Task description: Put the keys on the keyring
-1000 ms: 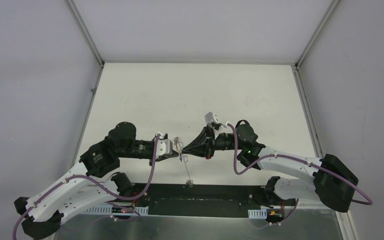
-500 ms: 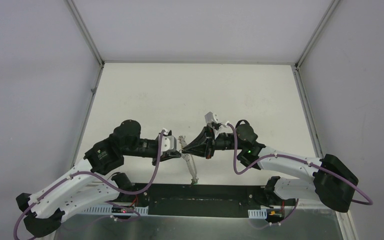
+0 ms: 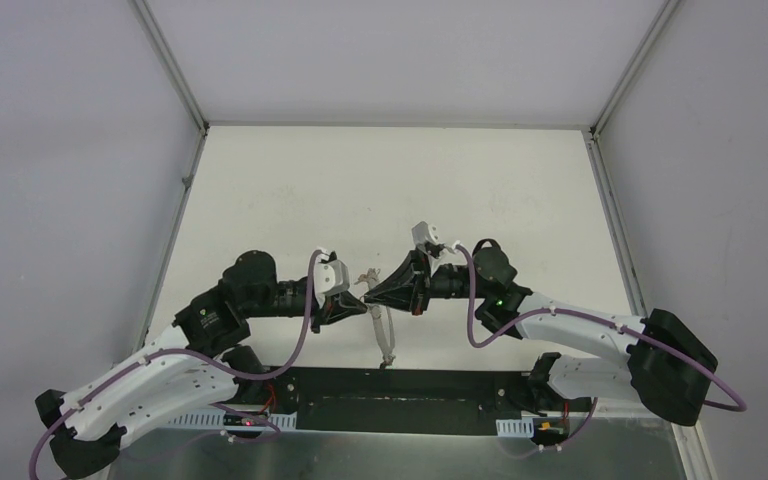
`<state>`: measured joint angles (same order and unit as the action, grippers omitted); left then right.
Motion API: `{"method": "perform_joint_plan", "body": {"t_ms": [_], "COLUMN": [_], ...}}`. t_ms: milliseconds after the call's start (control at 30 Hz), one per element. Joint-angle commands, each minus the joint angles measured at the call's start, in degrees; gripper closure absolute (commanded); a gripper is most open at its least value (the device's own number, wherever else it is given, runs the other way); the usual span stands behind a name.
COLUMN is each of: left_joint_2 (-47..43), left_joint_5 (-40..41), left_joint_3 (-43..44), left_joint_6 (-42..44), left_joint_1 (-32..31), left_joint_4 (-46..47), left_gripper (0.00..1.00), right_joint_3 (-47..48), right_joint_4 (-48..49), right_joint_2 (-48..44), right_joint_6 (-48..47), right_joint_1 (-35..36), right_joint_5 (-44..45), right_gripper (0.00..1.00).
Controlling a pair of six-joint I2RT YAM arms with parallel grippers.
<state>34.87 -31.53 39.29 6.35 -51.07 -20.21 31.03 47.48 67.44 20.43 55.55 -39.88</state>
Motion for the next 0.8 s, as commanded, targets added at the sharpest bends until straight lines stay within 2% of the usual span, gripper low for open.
{"method": "perform_joint_plan", "body": {"t_ms": [0, 200, 267, 367, 533, 667, 767], "left_joint_2": [-1.1, -2.3, -2.4, -2.5, -1.6, -0.9, -2.2], "left_joint_5": [4.3, 7.1, 7.3, 5.2, -0.1, -2.5, -3.2], "left_joint_3": [-2.2, -5.3, -5.5, -6.3, -7.0, -5.9, -5.0], "left_joint_6": [-8.2, -12.9, -13.9, -15.0, -15.0, -13.5, -10.8], "left_joint_1": [-0.7, -0.7, -0.6, -0.7, -0.7, -0.7, -0.7], "left_joint_4": [13.4, 20.8, 22.2, 25.3, 30.3, 28.5, 24.7], "left_gripper": [1.0, 1.0, 0.97, 0.94, 0.98, 0.99, 0.93], "right_joint_3": [0.3, -0.3, -0.6, -1.5, -2.4, -2.7, -3.4], "right_joint_4": [4.6, 4.6, 4.6, 4.6, 4.6, 4.6, 4.3], "right_joint_2": [-1.7, -2.8, -3.4, -4.5, -5.7, -6.5, -7.7], "right_joint_6": [-0.3, -0.7, -0.8, -1.1, -1.6, -2.0, -2.4], "right_joint_1": [0.6, 0.6, 0.6, 0.6, 0.6, 0.6, 0.6], "right_joint_5": [0.8, 1.8, 2.7, 4.4, 6.3, 7.1, 8.3], "right_gripper": [1.0, 1.0, 1.0, 1.0, 1.0, 1.0, 1.0]}}
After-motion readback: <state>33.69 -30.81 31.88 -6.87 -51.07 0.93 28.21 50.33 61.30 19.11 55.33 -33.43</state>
